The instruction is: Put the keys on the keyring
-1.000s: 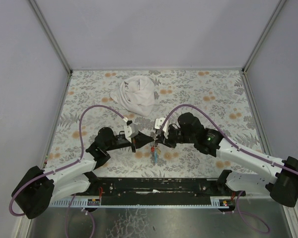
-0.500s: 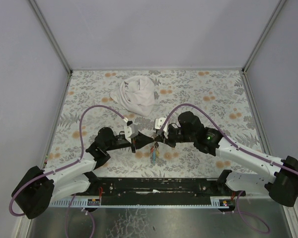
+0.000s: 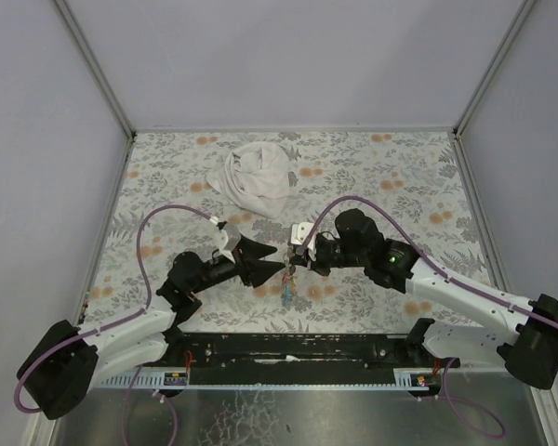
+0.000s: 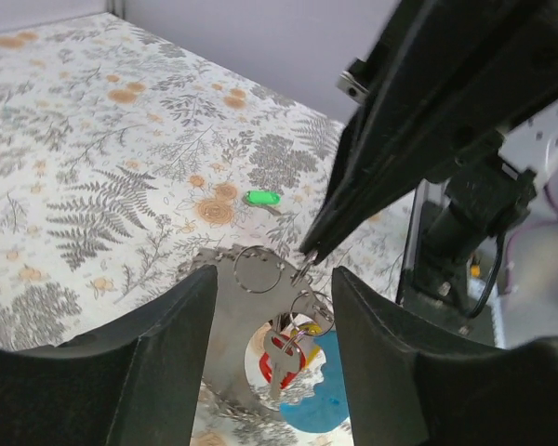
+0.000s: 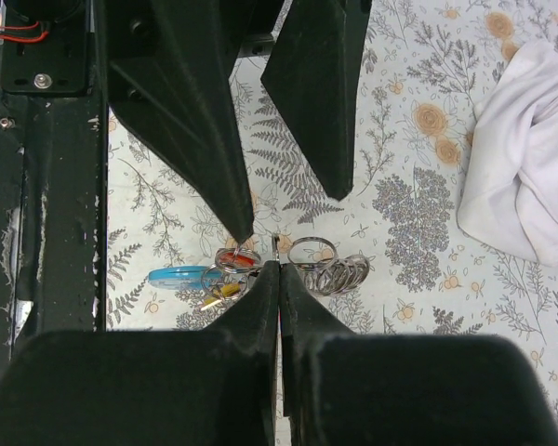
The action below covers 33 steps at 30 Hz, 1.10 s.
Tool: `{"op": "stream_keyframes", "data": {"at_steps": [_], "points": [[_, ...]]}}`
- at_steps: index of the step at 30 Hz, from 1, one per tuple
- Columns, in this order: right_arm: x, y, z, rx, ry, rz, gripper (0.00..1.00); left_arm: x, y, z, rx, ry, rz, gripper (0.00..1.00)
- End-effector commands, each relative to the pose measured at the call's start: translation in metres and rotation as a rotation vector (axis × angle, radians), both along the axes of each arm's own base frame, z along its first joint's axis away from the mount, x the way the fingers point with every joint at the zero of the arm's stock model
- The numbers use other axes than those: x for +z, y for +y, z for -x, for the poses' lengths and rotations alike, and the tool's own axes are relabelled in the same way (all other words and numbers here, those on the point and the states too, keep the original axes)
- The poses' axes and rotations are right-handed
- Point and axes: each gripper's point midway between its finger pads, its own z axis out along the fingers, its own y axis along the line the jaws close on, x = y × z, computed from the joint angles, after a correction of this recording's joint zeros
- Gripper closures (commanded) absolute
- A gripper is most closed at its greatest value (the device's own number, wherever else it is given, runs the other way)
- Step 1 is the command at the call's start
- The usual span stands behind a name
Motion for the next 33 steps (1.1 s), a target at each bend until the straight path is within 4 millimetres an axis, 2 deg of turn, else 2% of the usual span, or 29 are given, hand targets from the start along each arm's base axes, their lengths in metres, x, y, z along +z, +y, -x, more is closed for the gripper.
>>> {"op": "stream_keyframes", "data": {"at_steps": [1, 9, 11, 13, 15, 19, 24, 33], "points": [[0.031, 0.005, 0.0, 0.037, -0.082, -0.087, 1.0, 0.021, 0.018, -0.009, 0.116, 0.164, 0.222, 0.46], [0.033, 0.005, 0.006, 0.073, -0.096, -0.097, 1.0, 0.023, 0.029, -0.016, 0.133, 0.477, 0.395, 0.43], [0.033, 0.006, 0.006, 0.082, -0.099, -0.1, 1.0, 0.029, 0.025, -0.012, 0.078, 0.519, 0.43, 0.47], [0.033, 0.007, 0.006, 0.087, -0.101, -0.1, 1.0, 0.028, 0.019, -0.011, 0.036, 0.568, 0.433, 0.6], [0.031, 0.007, 0.007, 0.093, -0.099, -0.1, 1.0, 0.021, 0.014, -0.012, 0.02, 0.621, 0.428, 0.66], [0.03, 0.008, 0.007, 0.098, -0.096, -0.099, 1.0, 0.013, 0.011, -0.009, -0.012, 0.679, 0.43, 0.67], [0.03, 0.007, 0.007, 0.093, -0.098, -0.102, 1.0, 0.013, 0.01, -0.005, -0.037, 0.686, 0.427, 0.66], [0.032, 0.008, 0.008, 0.095, -0.104, -0.113, 1.0, -0.005, 0.008, -0.006, -0.016, 0.731, 0.374, 0.63]]}}
